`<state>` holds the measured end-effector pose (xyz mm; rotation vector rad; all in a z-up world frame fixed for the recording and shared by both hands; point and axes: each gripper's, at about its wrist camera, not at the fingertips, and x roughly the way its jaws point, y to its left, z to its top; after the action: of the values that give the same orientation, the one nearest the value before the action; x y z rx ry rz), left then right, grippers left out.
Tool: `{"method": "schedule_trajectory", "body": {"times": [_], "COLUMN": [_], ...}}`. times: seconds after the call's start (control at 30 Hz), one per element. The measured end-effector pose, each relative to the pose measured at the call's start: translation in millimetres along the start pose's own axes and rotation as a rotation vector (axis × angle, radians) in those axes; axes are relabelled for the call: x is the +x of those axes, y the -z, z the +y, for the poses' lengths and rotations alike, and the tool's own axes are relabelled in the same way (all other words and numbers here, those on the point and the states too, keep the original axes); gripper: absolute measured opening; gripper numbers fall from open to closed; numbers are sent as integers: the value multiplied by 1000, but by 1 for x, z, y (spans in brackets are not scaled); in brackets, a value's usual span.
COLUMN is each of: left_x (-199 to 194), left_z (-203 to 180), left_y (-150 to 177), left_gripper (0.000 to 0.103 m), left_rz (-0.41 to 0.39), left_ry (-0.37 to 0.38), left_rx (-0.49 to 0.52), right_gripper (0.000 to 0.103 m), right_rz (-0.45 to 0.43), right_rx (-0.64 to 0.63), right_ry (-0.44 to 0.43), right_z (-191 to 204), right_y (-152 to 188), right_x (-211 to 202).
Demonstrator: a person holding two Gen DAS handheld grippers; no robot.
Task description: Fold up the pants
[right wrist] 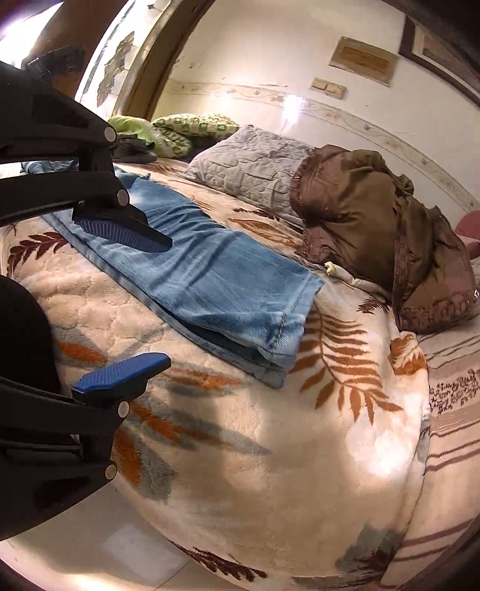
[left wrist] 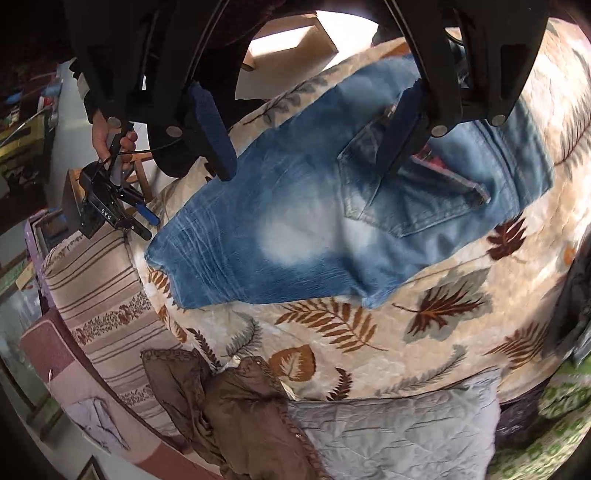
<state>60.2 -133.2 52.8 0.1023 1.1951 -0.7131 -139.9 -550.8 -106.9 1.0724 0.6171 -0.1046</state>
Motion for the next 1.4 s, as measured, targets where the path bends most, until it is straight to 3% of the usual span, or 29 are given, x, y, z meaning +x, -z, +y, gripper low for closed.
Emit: {"method": "schedule_trajectory", "body": {"times": [0.23, 0.4, 0.47, 0.6, 0.8, 0.93, 1.0, 1.03, 1.07, 1.1, 1.13, 1.17, 1.4], "left_x": [124, 202, 230, 271, 306, 304, 300, 297, 293, 290, 285, 279, 208], "left_z": [-123, -191, -207, -222, -237, -247, -242, -238, -234, -230, -225, -219, -200], "left_y": [-125, -178, -188, -198, -189, -174, -174, -173, -173, -172, -172, -172, -164], "left_gripper": [78, 78, 78, 78, 78, 82, 76, 62, 42, 32, 16, 9, 7], "left_rz": [183, 258, 313, 377, 505, 458, 432, 416, 404, 394, 391, 390, 265], "left_ry": [9, 39, 54, 0, 87, 117, 158, 157, 150, 143, 149, 169, 242], "left_rx": [212, 321, 362, 445, 518, 597, 551, 542, 540, 531, 512, 489, 412], "right_gripper": [57, 56, 56, 57, 57, 56, 44, 37, 20, 9, 8, 8, 6], "right_rz": [-64, -49, -37, -17, -51, -53, -47, -40, -33, -28, -31, -35, -84], "right_rx": [83, 62, 24, -75, -60, -78, -80, -78, -68, -49, -33, -34, -213], "right_ry": [-112, -184, -194, -170, -193, -206, -177, -140, -101, -92, -107, -110, -130], "right_z": [-18, -26, -27, -19, -20, -16, -14, -15, -16, -20, -22, -20, 29], "right_y": [-20, -24, -20, -15, -14, -19, -23, -25, -27, -30, -30, -30, -23], "right_x": [23, 21, 20, 21, 22, 28, 33, 37, 41, 44, 44, 44, 12]}}
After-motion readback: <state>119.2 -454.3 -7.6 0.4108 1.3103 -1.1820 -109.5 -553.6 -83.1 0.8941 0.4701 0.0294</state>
